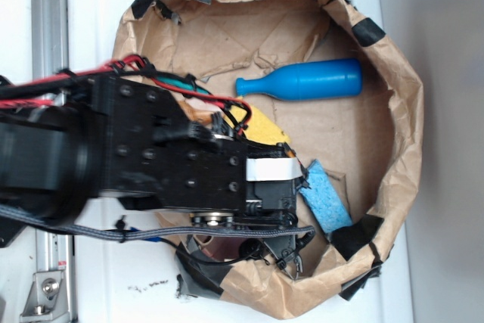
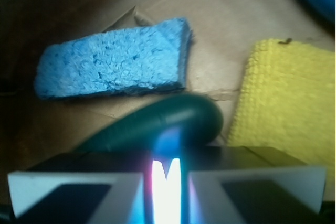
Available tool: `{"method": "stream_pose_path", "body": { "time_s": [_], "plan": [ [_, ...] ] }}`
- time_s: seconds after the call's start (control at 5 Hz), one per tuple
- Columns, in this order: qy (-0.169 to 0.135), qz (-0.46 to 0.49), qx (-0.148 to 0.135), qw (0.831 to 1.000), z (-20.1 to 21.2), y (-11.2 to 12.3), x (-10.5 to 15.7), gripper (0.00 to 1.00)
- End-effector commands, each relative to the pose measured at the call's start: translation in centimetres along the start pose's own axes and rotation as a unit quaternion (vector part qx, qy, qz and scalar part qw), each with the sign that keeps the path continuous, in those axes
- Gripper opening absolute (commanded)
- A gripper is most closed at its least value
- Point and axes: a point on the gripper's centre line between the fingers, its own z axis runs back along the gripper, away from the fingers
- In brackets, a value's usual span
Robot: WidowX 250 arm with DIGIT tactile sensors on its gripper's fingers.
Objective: Grab the plastic pickle.
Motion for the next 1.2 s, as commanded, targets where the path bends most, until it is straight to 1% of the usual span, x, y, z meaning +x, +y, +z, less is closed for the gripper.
{"method": "stream_pose_path", "body": {
  "time_s": [0.0,0.2,0.4,0.6,0.8,1.0],
  "plan": [
    [-0.030,0.094,0.058,0.993,3.1,1.8,0.5,0.93],
    [-0.018,0.151,0.077,0.985,2.0,1.0,0.1,1.00],
    [0.019,0.140,0.048,0.989,0.4,-0.1,0.0,1.00],
    [0.040,0.188,0.048,0.980,-0.9,-0.2,-0.3,1.00],
    [0.051,0.207,0.035,0.976,-1.3,-0.4,-0.2,1.00],
    [0.057,0.203,0.043,0.977,-2.1,-0.8,0.2,1.00]
  ]
}}
